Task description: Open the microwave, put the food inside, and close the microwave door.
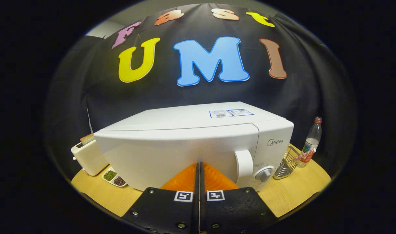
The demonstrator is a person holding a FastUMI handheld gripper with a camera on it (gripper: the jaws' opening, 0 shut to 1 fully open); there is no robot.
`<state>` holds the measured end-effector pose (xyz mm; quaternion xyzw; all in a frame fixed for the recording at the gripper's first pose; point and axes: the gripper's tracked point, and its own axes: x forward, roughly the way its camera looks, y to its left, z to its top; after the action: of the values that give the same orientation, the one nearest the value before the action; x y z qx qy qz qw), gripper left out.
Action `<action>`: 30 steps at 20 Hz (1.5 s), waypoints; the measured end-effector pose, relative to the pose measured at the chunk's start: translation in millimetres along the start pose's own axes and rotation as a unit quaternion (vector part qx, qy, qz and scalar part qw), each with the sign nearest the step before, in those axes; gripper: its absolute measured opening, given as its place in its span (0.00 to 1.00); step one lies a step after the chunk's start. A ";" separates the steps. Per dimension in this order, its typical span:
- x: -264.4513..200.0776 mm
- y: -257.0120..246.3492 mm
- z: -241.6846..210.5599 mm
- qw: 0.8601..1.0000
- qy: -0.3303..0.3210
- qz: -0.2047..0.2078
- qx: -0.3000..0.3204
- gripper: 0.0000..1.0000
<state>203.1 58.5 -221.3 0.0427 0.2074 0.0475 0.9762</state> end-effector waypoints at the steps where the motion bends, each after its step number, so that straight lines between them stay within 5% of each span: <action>1: -6.3 1.1 2.3 1.000 -0.004 0.002 -0.007 0.01; 22: -198.9 6.4 35.4 0.995 -0.092 0.007 -0.040 0.04; 27: -239.0 9.1 16.0 0.994 -0.105 0.007 -0.037 0.77; 29: -247.6 8.8 13.9 0.993 -0.108 0.005 -0.038 0.97; 30: -250.6 8.4 14.8 0.993 -0.111 0.003 -0.037 0.98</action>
<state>-19.4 38.2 -106.5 0.0119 0.0959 0.0529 0.9939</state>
